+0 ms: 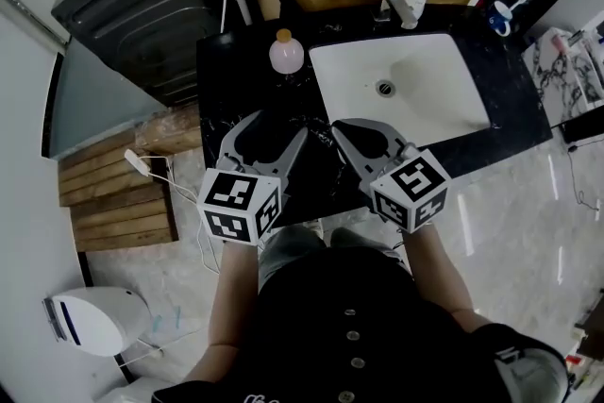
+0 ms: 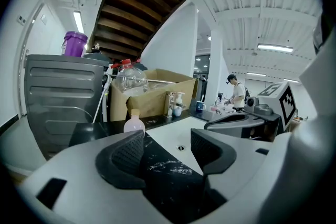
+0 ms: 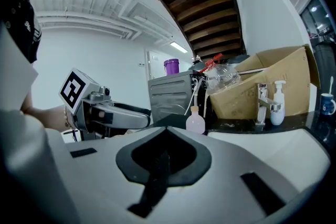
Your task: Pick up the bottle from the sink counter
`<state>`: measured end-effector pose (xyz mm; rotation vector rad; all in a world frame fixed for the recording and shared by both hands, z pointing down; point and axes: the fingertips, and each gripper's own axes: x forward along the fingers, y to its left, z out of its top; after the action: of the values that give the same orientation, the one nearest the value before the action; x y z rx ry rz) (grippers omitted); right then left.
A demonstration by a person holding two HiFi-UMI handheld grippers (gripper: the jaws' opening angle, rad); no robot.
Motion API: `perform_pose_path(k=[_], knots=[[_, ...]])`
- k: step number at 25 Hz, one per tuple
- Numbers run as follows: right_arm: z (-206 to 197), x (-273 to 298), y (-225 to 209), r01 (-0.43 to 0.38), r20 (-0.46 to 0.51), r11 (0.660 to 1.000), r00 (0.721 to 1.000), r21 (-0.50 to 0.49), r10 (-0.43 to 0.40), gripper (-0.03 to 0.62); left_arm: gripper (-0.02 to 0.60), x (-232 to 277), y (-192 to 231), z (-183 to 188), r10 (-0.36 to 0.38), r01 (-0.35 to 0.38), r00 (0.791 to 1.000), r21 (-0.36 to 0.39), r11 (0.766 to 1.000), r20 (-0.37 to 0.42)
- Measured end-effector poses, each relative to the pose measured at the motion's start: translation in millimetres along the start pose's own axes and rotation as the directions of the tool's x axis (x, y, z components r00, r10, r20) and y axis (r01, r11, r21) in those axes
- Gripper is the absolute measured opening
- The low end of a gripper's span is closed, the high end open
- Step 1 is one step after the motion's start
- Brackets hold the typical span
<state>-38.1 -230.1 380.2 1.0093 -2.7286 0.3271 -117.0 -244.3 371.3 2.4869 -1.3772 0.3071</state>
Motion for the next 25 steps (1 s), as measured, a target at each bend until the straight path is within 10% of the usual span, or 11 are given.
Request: perform_pose_path(k=[25], knots=[[13.0,52.9,-22.7,0.061,-0.027,0.998,0.998,-0.008,-0.061,0.003,0.278,37.2,44.6,11.2,-0.114,0.114,0.994,0.006,0.994,-0.002]])
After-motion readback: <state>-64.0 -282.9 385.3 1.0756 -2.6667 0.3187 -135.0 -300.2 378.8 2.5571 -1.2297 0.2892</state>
